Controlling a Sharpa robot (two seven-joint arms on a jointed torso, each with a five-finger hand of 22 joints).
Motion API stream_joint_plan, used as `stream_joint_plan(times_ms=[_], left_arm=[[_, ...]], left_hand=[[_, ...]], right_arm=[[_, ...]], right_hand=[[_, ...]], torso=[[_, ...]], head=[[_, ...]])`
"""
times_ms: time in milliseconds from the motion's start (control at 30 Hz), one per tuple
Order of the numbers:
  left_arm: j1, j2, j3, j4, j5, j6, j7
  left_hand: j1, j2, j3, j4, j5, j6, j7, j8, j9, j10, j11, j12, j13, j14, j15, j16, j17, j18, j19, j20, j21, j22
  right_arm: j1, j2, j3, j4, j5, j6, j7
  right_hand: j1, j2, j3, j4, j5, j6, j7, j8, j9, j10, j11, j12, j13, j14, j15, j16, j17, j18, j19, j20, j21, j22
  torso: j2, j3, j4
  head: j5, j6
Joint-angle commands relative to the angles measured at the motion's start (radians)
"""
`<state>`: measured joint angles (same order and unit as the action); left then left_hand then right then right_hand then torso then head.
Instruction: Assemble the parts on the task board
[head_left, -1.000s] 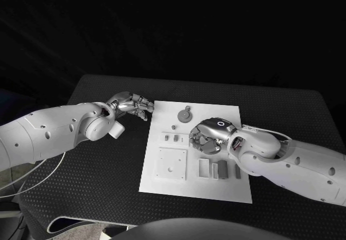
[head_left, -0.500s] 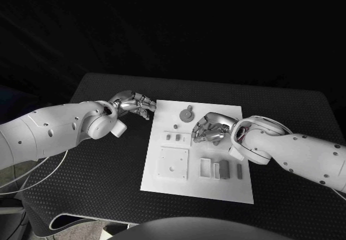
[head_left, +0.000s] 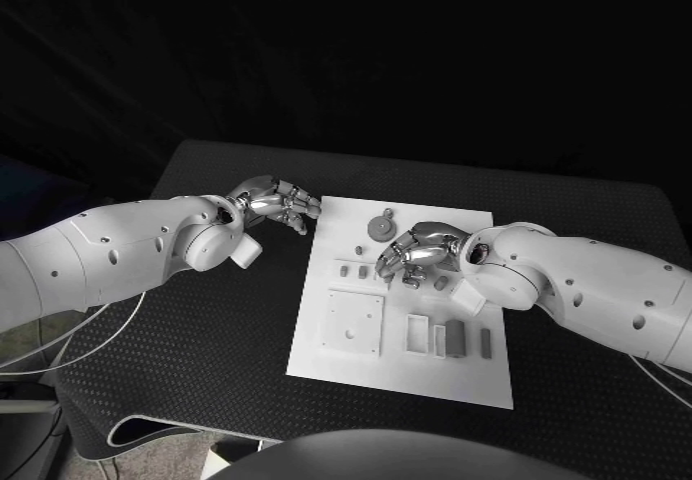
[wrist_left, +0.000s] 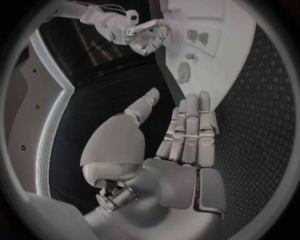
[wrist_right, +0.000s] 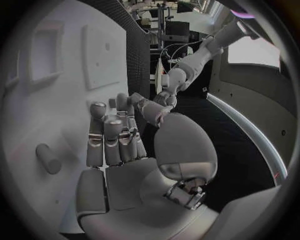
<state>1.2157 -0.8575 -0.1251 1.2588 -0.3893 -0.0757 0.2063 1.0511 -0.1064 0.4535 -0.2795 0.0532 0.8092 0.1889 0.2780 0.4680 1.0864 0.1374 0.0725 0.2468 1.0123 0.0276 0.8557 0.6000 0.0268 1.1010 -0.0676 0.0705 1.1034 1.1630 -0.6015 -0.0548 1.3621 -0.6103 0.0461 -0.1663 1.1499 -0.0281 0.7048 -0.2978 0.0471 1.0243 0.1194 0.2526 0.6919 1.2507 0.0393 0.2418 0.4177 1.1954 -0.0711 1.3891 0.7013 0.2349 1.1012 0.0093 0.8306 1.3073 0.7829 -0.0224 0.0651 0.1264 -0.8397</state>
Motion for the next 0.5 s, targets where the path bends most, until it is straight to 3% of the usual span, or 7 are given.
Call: stream_joint_plan(times_ms=[33,500], left_arm=[[0.001,0.003,0.001,0.0,0.0,-0.006,0.007],[0.001,0.006,0.001,-0.002,0.0,-0.006,0.007]], left_hand=[[0.001,0.003,-0.003,0.0,-0.003,-0.003,0.007,0.004,-0.001,-0.005,0.001,-0.002,-0.001,0.007,0.001,0.003,0.001,0.011,0.006,-0.002,-0.001,-0.002],[0.001,0.003,-0.003,0.0,-0.003,-0.003,0.007,0.004,-0.001,-0.005,0.001,-0.002,-0.001,0.007,0.001,0.003,0.001,0.011,0.006,-0.002,-0.001,-0.002]], right_arm=[[0.003,0.017,-0.008,-0.015,0.116,0.096,-0.077],[0.005,0.061,-0.041,-0.045,0.113,0.104,-0.157]], right_hand=[[0.015,0.024,-0.002,0.004,0.003,-0.008,0.001,0.004,0.003,-0.003,0.0,-0.005,0.002,-0.009,0.0,0.004,0.001,0.027,-0.002,-0.003,-0.001,0.019],[0.015,0.027,-0.002,0.004,0.003,-0.011,0.002,0.005,0.007,-0.004,0.001,-0.006,0.003,-0.014,0.001,0.004,0.003,0.027,-0.006,-0.002,0.001,0.021]], torso=[[0.0,0.0018,-0.0008],[0.003,0.0038,0.0006]], head=[[0.007,-0.003],[0.025,-0.019]])
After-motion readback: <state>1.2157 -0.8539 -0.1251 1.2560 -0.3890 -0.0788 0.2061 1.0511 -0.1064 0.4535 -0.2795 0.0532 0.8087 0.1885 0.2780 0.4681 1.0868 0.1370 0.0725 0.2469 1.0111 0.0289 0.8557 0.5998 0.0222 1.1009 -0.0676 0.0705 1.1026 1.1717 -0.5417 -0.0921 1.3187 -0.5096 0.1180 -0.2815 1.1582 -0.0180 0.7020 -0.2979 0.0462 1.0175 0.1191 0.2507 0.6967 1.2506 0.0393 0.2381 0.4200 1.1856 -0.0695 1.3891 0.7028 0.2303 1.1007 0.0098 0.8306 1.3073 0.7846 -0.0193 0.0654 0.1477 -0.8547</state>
